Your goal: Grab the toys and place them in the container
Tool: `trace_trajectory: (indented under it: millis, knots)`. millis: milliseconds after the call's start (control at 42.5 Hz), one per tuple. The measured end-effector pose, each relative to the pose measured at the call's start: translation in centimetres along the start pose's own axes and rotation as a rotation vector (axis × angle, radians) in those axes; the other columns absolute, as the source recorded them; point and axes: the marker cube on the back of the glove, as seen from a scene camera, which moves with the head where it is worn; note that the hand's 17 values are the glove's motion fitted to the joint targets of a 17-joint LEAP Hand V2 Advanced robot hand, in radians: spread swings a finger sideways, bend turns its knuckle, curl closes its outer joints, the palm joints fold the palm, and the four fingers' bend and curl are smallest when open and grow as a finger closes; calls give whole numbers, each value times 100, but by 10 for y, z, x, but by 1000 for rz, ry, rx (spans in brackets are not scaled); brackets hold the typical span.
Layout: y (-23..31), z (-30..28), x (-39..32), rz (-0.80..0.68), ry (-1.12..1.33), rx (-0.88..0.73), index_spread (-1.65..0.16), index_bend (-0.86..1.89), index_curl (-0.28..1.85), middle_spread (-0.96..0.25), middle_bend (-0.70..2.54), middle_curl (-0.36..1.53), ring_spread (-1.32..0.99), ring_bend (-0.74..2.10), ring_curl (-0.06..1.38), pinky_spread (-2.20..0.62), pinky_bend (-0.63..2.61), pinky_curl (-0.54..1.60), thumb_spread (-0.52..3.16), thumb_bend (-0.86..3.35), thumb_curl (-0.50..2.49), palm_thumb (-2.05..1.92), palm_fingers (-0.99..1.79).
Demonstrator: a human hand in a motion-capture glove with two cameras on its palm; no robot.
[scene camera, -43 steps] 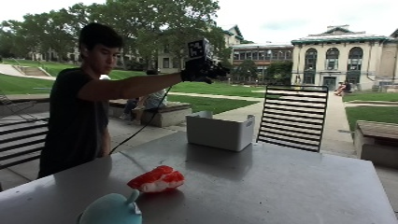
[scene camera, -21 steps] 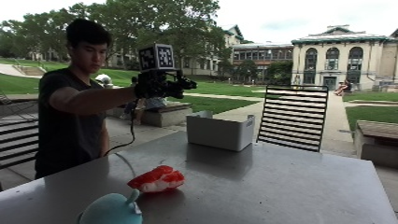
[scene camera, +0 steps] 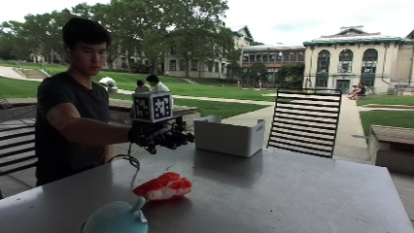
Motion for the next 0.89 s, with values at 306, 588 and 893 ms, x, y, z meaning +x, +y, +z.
trace_trajectory:
  millis: [306,588,893]
  knots:
    - [-2,61,24,29,33,-68,-39,21,33,-3,13,31,2,20,23,9,100,31,107,-1,28,6,-7]
    - [9,106,27,40,40,-81,-41,36,40,-4,12,28,3,21,24,9,99,30,117,6,31,25,8]
    - [13,124,41,104,-40,-232,-39,72,54,-1,2,14,1,41,31,-1,125,38,134,23,38,57,17]
